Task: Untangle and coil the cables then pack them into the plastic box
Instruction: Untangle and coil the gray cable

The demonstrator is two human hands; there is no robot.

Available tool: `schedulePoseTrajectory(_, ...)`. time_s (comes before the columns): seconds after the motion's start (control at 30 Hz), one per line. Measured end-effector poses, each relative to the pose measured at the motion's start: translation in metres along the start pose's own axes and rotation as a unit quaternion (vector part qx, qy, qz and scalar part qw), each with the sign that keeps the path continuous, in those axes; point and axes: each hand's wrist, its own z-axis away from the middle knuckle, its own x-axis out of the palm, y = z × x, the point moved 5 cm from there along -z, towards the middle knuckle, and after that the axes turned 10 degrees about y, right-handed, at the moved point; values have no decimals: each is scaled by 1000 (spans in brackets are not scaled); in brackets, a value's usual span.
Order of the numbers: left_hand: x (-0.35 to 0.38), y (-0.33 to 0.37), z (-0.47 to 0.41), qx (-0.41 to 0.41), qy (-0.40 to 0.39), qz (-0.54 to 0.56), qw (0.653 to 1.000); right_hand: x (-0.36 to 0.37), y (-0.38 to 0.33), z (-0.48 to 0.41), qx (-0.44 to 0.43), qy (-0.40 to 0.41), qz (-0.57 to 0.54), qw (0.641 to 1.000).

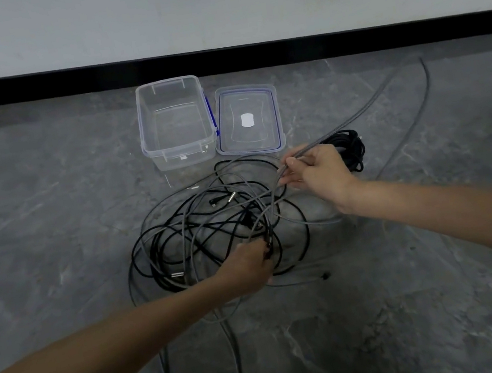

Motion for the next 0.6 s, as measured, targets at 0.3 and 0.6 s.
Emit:
schedulePoseTrajectory(0.3, -31, 17, 5, -36, 26, 267, 963, 6, -3, -1, 71, -97, -8, 993)
schedulePoseTrajectory(0.6, -64, 60, 26, -134, -114, 705, 687, 9, -20, -12, 171, -154, -123, 965)
